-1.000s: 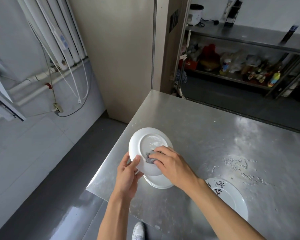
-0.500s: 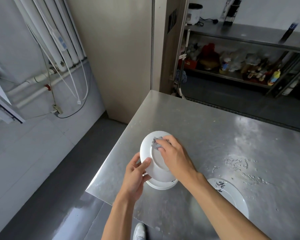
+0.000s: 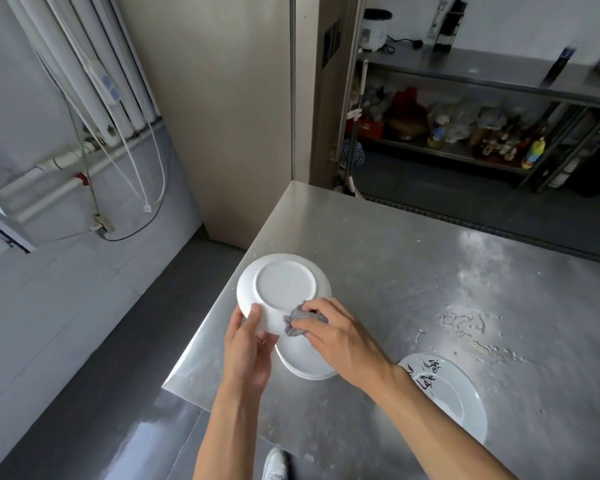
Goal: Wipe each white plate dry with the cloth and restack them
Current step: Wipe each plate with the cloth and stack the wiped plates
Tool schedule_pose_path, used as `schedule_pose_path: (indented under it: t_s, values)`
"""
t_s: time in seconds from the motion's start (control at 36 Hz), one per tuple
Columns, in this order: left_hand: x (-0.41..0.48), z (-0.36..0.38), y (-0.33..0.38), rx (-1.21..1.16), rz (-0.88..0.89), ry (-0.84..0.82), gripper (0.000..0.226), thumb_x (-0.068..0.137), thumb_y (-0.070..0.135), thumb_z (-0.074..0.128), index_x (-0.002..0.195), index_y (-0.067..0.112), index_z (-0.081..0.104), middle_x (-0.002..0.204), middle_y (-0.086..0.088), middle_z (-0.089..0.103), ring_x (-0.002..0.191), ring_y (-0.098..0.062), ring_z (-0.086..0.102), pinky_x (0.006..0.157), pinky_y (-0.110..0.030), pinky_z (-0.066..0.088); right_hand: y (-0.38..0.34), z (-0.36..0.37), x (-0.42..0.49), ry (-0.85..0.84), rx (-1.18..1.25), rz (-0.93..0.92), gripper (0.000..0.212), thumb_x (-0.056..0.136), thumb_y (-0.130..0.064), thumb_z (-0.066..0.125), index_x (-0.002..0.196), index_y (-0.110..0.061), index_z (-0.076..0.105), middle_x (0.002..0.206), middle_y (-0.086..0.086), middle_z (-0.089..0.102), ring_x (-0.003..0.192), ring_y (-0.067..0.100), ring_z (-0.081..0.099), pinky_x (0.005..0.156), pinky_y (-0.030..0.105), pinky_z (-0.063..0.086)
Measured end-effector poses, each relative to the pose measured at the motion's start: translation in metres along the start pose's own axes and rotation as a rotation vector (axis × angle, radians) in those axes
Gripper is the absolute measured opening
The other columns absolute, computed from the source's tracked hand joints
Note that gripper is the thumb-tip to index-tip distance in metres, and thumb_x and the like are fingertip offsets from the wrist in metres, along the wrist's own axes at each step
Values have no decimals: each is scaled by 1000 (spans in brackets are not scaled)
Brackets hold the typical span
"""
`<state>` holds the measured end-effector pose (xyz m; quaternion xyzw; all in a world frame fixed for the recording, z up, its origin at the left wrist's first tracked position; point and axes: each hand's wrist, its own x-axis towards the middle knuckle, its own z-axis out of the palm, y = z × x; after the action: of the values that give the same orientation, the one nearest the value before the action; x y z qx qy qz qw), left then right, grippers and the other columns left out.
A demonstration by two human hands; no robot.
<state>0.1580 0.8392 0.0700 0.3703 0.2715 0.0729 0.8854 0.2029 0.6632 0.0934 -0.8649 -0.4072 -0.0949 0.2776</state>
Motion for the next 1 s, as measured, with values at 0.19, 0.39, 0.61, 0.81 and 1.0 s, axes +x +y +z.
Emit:
schedule_pose_path:
  t_s: [0.19, 0.39, 0.61, 0.81, 1.0]
  values:
    - [-4, -11, 8, 18, -38, -71, 30, 107, 16, 55, 135, 17, 65, 129, -6, 73, 105, -17, 71, 87, -32, 62, 13, -8, -13, 104, 47, 272, 33, 88, 4, 68, 114, -16, 73, 113, 0, 60, 97, 20, 63, 84, 31, 53]
    - [-21, -12, 11, 285, -86, -239, 36, 93, 26, 74, 129, 25, 72, 116, -7, 75, 93, -19, 73, 75, -33, 61, 31, -21, 2, 176, 50, 501, 26, 97, -6, 58, 120, -11, 70, 117, 4, 62, 108, 25, 61, 98, 33, 47]
    - [-35, 2, 9, 468, -43, -334, 32, 95, 35, 67, 127, 32, 72, 120, -11, 75, 103, -26, 73, 76, -37, 60, 7, -17, 26, 135, 65, 363, 32, 96, -4, 60, 124, -16, 71, 120, 2, 61, 110, 24, 59, 98, 21, 41]
    - [-33, 4, 6, 360, 27, -198, 25, 107, 23, 57, 127, 29, 72, 121, -11, 76, 108, -26, 75, 77, -32, 60, -28, 3, 29, -3, 80, 118, 34, 98, -10, 59, 127, -24, 66, 125, -5, 55, 109, 18, 54, 97, 32, 49]
    - [-33, -3, 6, 186, 62, -94, 29, 105, 29, 57, 130, 22, 70, 126, -16, 73, 105, -26, 74, 81, -32, 62, -39, 15, 19, -50, 81, 96, 36, 96, -8, 62, 128, -26, 62, 125, -7, 53, 104, 19, 53, 88, 35, 53]
